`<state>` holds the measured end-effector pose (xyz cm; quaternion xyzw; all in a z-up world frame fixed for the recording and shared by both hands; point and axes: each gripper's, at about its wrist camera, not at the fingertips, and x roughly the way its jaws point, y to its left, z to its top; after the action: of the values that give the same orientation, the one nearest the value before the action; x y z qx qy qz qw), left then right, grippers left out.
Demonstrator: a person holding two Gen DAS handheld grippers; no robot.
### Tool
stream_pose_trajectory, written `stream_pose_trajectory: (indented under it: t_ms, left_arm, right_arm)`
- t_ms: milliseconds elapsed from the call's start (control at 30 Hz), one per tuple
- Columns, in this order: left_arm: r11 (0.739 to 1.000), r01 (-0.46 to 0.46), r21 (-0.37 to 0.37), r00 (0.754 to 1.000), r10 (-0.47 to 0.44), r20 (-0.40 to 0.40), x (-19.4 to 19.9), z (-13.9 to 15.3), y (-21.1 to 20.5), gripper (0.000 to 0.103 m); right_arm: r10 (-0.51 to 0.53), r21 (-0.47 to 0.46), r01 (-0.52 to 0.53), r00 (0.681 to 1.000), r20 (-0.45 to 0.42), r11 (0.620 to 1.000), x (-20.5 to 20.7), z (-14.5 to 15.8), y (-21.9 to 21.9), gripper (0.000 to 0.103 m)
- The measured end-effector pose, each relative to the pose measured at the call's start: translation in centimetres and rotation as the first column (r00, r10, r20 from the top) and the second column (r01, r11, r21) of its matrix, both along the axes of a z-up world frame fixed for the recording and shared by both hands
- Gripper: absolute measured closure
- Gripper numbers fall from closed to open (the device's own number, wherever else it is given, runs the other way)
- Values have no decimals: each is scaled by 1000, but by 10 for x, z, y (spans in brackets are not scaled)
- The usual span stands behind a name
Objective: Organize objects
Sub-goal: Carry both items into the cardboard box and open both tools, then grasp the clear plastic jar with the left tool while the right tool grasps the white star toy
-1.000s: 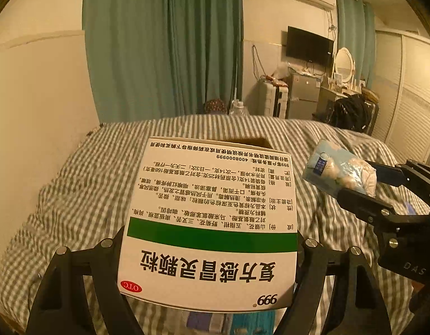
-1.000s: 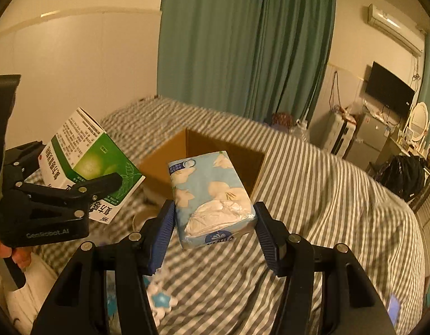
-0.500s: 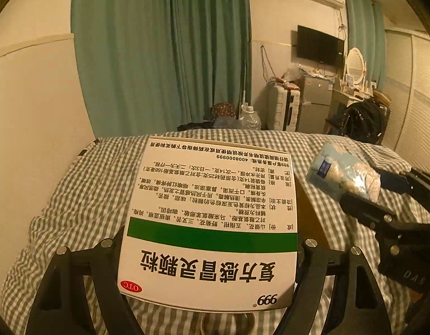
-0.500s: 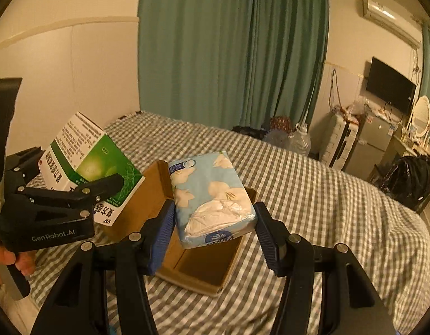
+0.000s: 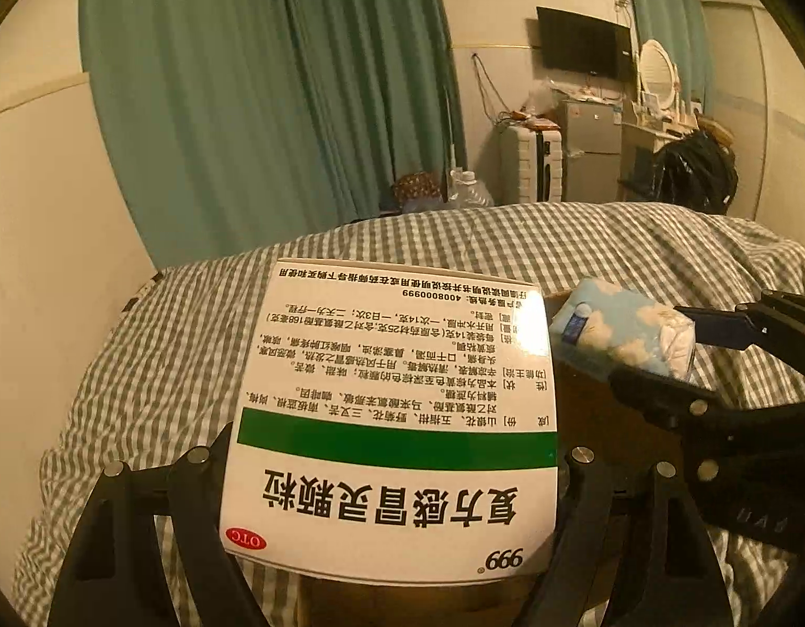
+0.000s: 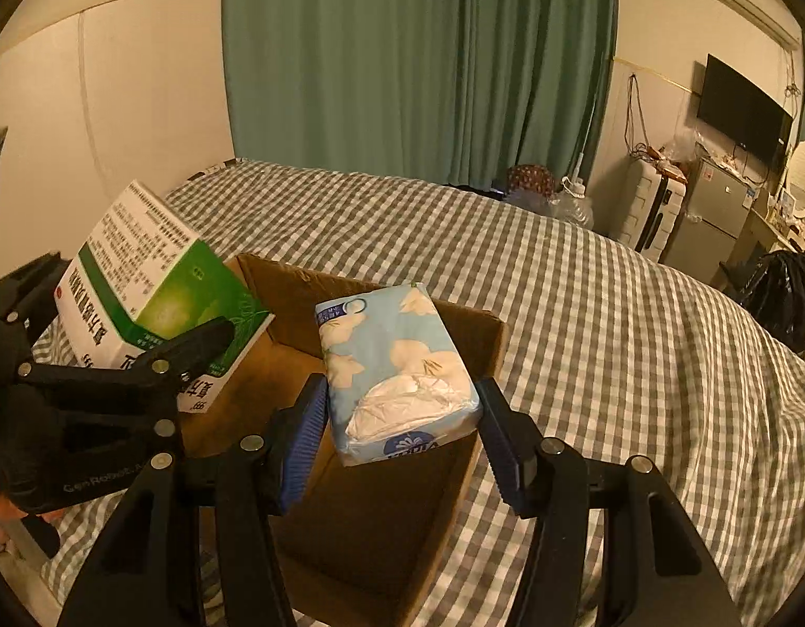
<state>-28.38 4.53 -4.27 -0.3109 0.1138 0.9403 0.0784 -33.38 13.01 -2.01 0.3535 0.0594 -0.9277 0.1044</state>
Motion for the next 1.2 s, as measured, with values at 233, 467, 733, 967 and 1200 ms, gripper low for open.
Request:
stream_pose_trajectory:
  t_ms: [233,467,733,967,1200]
  left_arm:
    - [999,0,54,1000,-1,11,2,15,-6,12]
    - [992,-28,123,1000,26,17,23,57,-21,0]
    - [989,-44,138,996,54,-66,82,124,-30,0]
    - [987,-60,150,986,82,-145,142,163,-37,0]
    - [984,-104,146,980,127,-155,197,161,-52,0]
  right_arm:
    - [-24,-12,24,999,-32,1000,14,21,8,30]
    - [-58,-15,57,995,-84,998,50,77,20,24]
    - [-96,-13,95,976,-193,995,126,156,29,10]
    - [-120,-4,124,953,-278,992,198,195,29,1]
    - [-102,17,112,948,-300,994,260,197,18,0]
